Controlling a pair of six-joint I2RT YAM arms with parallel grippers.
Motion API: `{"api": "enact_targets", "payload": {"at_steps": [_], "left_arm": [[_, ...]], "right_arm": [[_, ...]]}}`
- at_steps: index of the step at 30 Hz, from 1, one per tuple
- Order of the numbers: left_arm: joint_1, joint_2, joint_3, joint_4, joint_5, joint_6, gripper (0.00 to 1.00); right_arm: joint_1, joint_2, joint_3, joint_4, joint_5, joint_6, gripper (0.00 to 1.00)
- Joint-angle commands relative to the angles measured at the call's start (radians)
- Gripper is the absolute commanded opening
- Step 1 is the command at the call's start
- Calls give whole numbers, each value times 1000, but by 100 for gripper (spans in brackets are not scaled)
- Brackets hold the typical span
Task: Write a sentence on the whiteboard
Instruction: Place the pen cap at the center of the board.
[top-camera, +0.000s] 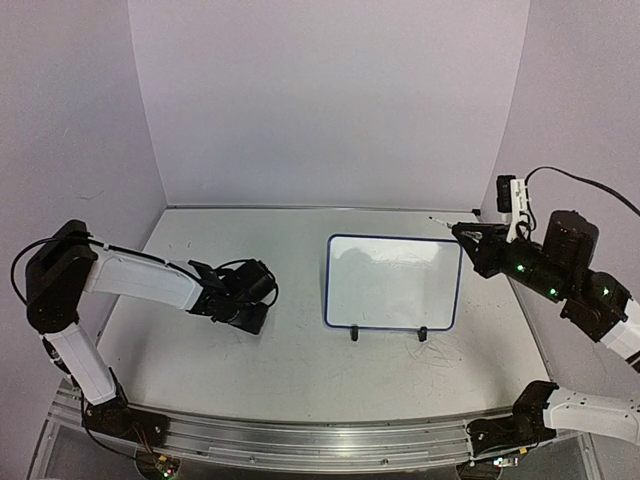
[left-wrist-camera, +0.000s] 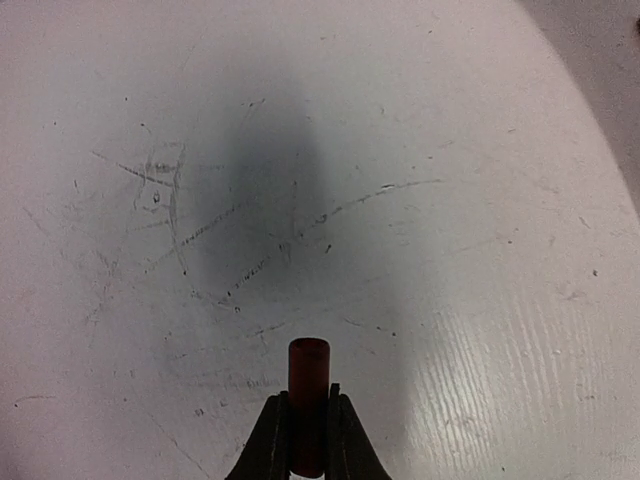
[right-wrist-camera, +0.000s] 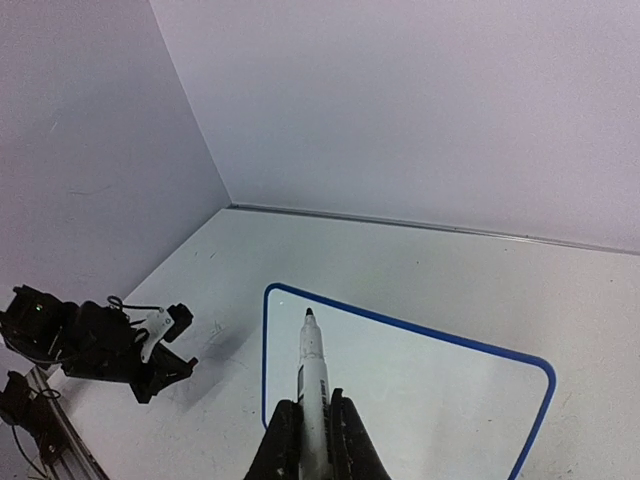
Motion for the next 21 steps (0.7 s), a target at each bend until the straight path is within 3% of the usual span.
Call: {"api": "enact_targets", "payload": {"at_steps": [1, 7, 21], "left_arm": [[-3, 77, 81, -22, -104, -91, 0], [-1, 124, 81, -29, -110, -126, 6], [1, 74, 78, -44, -154, -112, 50]], "right_arm": [[1, -52, 18, 34, 101, -5, 0], [1, -139, -42, 34, 162, 40, 0], [1, -142, -37, 18, 90, 6, 0]]}}
